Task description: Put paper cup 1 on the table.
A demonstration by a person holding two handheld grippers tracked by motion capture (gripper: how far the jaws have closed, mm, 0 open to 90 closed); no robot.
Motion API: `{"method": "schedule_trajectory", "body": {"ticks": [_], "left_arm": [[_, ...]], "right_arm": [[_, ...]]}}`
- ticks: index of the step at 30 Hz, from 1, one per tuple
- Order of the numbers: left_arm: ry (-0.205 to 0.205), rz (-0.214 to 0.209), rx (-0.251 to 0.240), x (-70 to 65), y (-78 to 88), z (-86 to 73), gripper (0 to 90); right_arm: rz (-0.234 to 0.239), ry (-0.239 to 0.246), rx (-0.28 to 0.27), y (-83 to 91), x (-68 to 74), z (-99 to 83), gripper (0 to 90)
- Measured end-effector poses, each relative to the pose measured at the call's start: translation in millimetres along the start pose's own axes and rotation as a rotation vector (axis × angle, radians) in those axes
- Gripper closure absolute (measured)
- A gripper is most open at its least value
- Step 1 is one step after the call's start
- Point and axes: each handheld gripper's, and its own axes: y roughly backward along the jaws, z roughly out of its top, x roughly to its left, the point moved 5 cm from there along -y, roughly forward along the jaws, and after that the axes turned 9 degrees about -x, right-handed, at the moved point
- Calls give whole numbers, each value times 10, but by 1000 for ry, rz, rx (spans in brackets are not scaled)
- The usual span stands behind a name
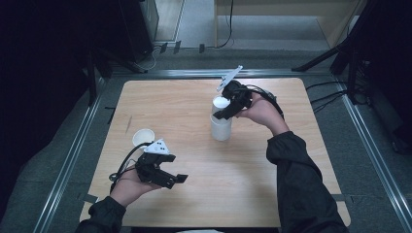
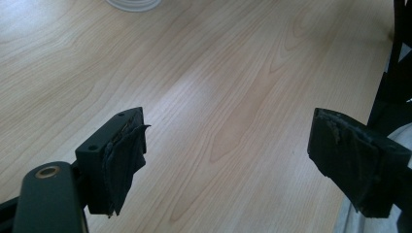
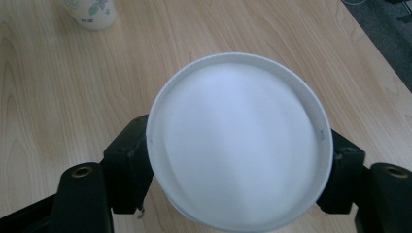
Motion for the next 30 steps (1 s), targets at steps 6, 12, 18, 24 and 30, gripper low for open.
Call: {"method": "schedule_trajectory", "body": {"ticks": [6, 12, 18, 24, 30], "left_arm": [[-2, 4, 2, 14, 8, -19, 141], [-1, -5, 20, 23, -8, -37, 141], [-10, -11, 26, -1, -24, -36, 141], [-21, -12, 35, -8, -37, -49, 141], [-18, -14, 35, -3, -40, -54, 141]], "right_arm": [[-4, -13, 4, -13, 1, 11, 299], [-14, -25, -10, 23, 9, 34, 313], [-19, -39, -27, 74, 11, 60, 328], [-27, -46, -29, 106, 25, 85, 329], [-31, -38, -40, 170, 48, 141, 328]]}}
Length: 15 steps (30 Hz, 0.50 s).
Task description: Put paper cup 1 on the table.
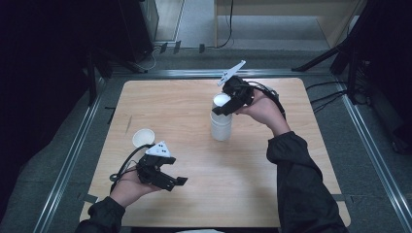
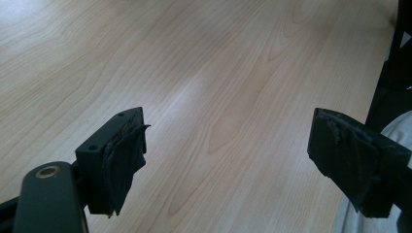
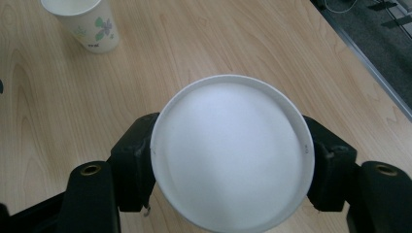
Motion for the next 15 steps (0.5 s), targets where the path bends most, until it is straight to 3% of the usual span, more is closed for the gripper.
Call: {"method": "schedule_trajectory", "body": {"ticks": [10, 15], "left_arm": [[-6, 2, -9, -6, -13, 13, 142], [-14, 2, -14, -2, -107, 67, 147]], "right_arm": [[3, 3, 24, -47, -36, -66, 313], [-2, 0, 16, -25, -29, -51, 330]]}}
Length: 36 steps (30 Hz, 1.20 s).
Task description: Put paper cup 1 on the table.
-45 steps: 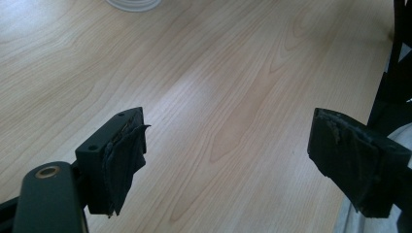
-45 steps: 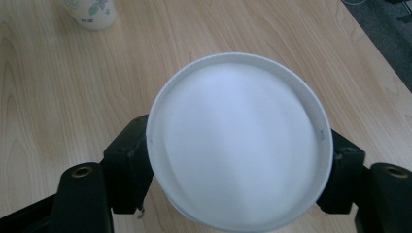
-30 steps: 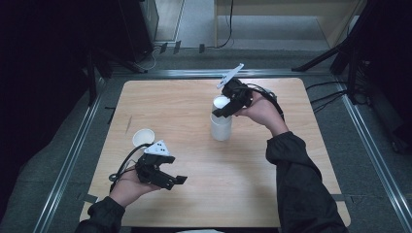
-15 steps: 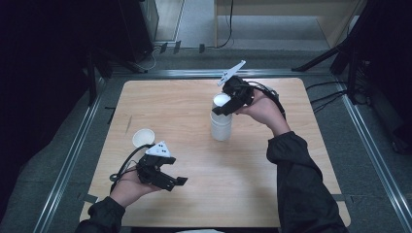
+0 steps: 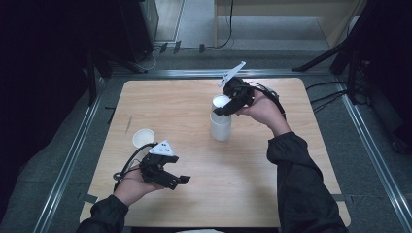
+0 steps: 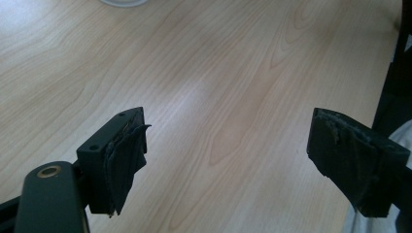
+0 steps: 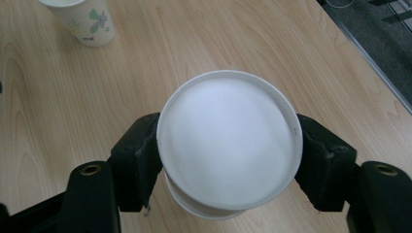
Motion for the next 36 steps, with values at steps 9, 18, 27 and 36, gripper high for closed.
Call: {"method": "schedule_trajectory", "body": {"ticks": [9, 18, 27, 36], "left_arm": [[-21, -5, -17, 48, -235, 168, 164], [-53, -7, -32, 100, -498, 377, 169], [-37, -30, -56, 213, -723, 510, 232], [-43, -20, -91, 332, -777, 715, 232]], "right_arm": [[-12, -7, -7, 35, 14, 9, 336], [-25, -5, -16, 54, 34, 37, 349], [-37, -3, -18, 83, 69, 84, 350], [-43, -26, -29, 109, 52, 87, 350]]}}
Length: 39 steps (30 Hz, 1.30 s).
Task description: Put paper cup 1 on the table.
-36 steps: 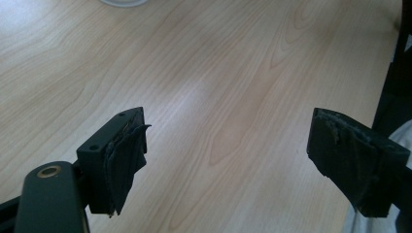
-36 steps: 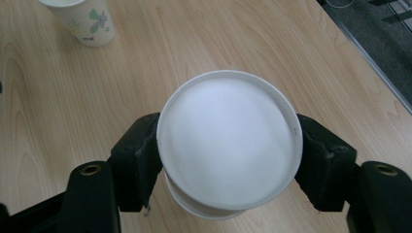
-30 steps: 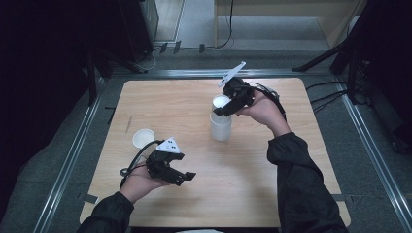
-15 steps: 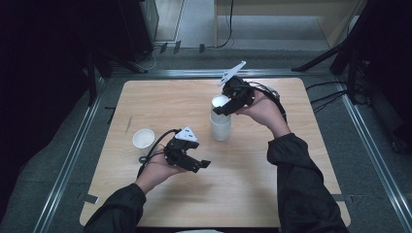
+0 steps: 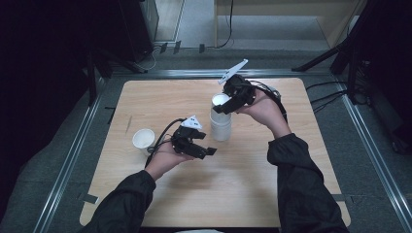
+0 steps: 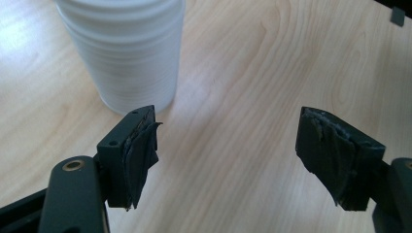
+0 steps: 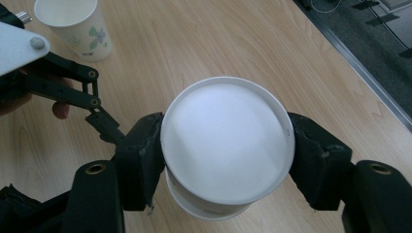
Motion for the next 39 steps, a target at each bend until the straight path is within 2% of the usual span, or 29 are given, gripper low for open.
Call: {"method": "schedule_trajectory", "body": {"ticks": [6, 17, 21, 39], "left_arm": [[1, 5, -20, 63, -64, 129, 232], [17, -8, -45, 89, -181, 296, 232], [13, -1, -39, 101, -210, 291, 232], [-5, 5, -15, 107, -247, 294, 232]], "right_arm": [[2, -17, -2, -16, -12, -14, 351], [5, -31, -3, -6, -10, -18, 353], [6, -48, 0, -1, -14, -20, 355], [-6, -50, 28, -4, -10, -31, 360]]}}
